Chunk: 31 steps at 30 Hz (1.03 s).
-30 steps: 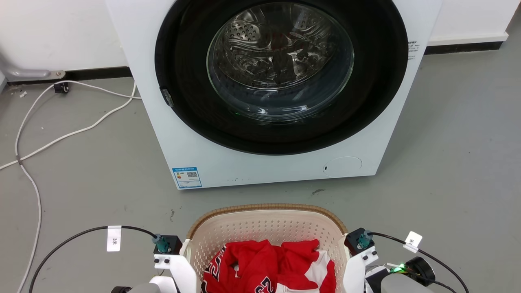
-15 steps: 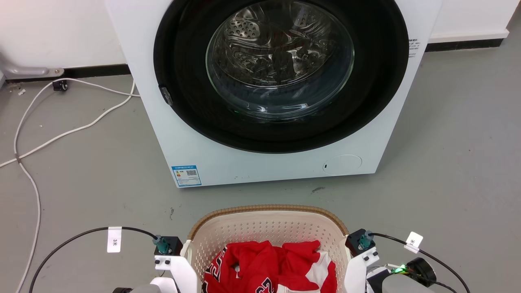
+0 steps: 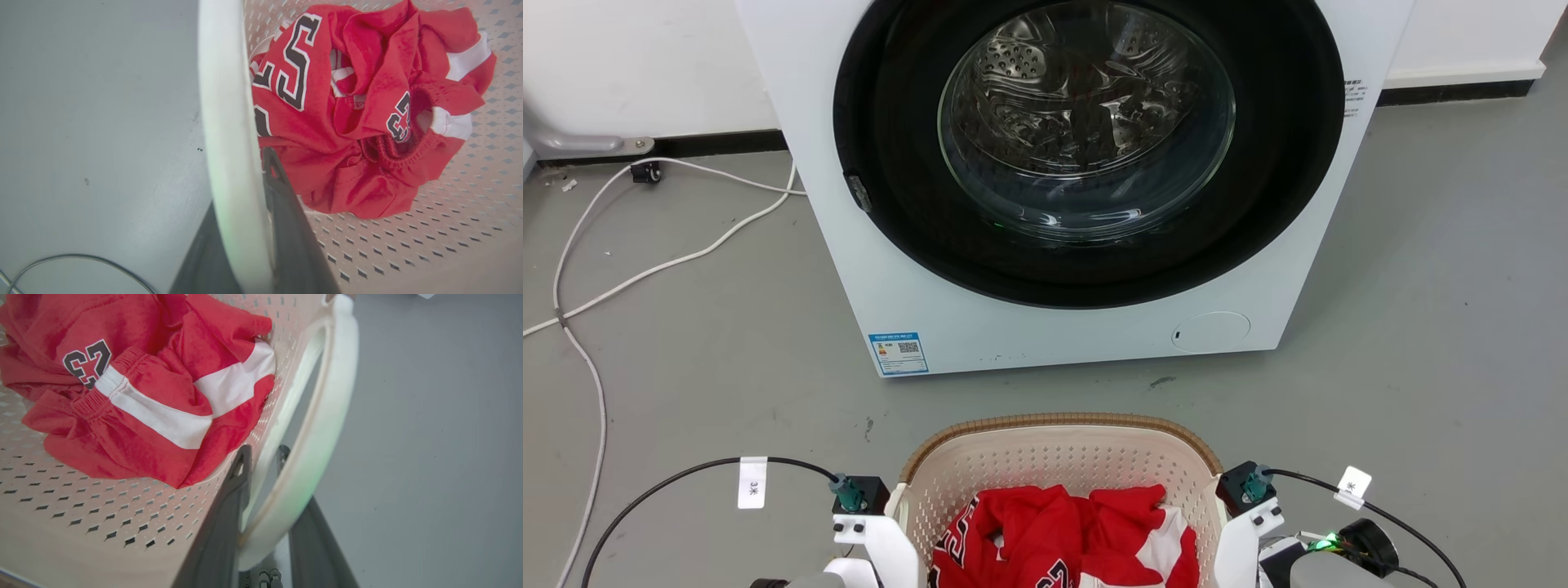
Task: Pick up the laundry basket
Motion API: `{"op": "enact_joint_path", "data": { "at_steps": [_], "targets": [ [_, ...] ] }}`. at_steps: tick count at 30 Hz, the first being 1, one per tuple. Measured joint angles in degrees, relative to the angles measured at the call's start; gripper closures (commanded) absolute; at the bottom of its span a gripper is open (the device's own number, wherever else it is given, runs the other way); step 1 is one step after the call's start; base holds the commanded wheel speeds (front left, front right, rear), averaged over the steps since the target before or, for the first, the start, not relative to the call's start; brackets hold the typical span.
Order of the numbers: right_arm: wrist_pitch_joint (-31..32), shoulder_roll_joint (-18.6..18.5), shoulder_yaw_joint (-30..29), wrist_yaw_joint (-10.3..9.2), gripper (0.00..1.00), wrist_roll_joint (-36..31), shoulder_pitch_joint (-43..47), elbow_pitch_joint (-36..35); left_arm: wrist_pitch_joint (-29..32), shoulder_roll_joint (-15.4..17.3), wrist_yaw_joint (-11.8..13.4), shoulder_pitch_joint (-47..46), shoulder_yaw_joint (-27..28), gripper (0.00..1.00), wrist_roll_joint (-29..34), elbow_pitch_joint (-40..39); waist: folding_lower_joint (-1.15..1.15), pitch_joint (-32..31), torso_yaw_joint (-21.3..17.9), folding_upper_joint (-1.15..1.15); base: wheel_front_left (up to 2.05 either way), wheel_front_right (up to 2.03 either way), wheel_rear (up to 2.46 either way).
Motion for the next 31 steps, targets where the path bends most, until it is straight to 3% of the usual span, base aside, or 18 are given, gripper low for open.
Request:
{"op": "enact_joint_path", "data": {
  "at_steps": [31],
  "targets": [
    [0.51,-0.41,2.37,0.01,1.0,2.12,-0.09,0.04,-0.24,0.25,0.0,-0.15,-2.96,1.0,-3.0,0.0,0.0,-0.09,-0.12,0.0,0.0,0.0,0.0]
  ]
}}
